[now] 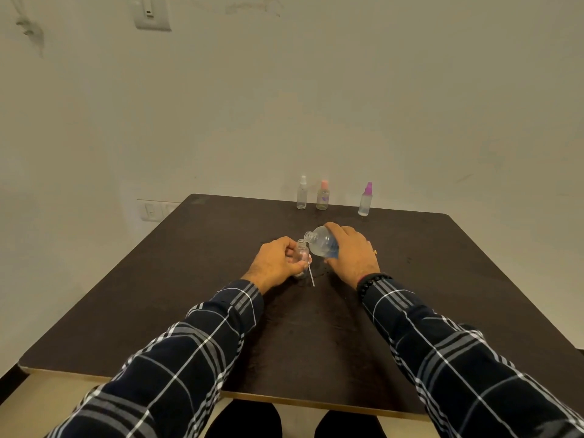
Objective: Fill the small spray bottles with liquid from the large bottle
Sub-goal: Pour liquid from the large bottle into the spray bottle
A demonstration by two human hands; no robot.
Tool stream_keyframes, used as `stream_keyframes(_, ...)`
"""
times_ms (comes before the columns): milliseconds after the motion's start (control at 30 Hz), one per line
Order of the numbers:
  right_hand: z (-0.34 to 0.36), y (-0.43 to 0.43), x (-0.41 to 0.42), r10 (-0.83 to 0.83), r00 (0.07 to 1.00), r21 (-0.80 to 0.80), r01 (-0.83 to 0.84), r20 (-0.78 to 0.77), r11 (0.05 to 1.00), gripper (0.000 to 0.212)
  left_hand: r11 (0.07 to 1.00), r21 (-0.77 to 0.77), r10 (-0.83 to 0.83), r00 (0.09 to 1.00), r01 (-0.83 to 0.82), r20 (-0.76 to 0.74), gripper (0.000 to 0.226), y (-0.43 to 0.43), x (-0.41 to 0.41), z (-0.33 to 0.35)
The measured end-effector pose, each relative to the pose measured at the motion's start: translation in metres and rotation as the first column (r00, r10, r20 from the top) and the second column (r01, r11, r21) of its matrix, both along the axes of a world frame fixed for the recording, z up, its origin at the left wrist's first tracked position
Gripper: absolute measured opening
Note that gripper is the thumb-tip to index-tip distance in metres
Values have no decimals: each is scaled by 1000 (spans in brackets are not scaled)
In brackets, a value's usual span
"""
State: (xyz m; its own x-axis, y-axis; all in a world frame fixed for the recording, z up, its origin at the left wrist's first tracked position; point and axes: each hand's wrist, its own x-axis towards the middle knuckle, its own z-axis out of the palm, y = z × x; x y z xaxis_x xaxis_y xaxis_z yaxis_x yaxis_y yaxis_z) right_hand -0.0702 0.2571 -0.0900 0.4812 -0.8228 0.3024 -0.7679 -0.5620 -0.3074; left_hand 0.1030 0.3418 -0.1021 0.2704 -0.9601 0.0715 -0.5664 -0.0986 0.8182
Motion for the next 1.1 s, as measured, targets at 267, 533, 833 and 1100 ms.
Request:
stream_keyframes(267, 6, 1, -1, -24, 997, -81, 19, -68, 997, 71, 1000, -5, 9, 1000, -9, 13, 34, 3, -1, 2)
stream_keyframes(533, 10, 0, -1, -46, 990, -129, 28, -137, 991, 72, 1000, 4, 8, 1000, -9, 6, 34, 4, -3, 3)
stream_keyframes(833, 15, 0, 0, -49, 984, -157, 22, -173, 987, 72, 1000, 5, -6, 1000, 6, -8, 34, 2, 0, 1)
stream_keyframes(1100, 19, 2, -1, -49, 980, -164, 17, -195, 986, 72, 999, 2, -39, 999, 39, 17, 47, 4, 0, 2)
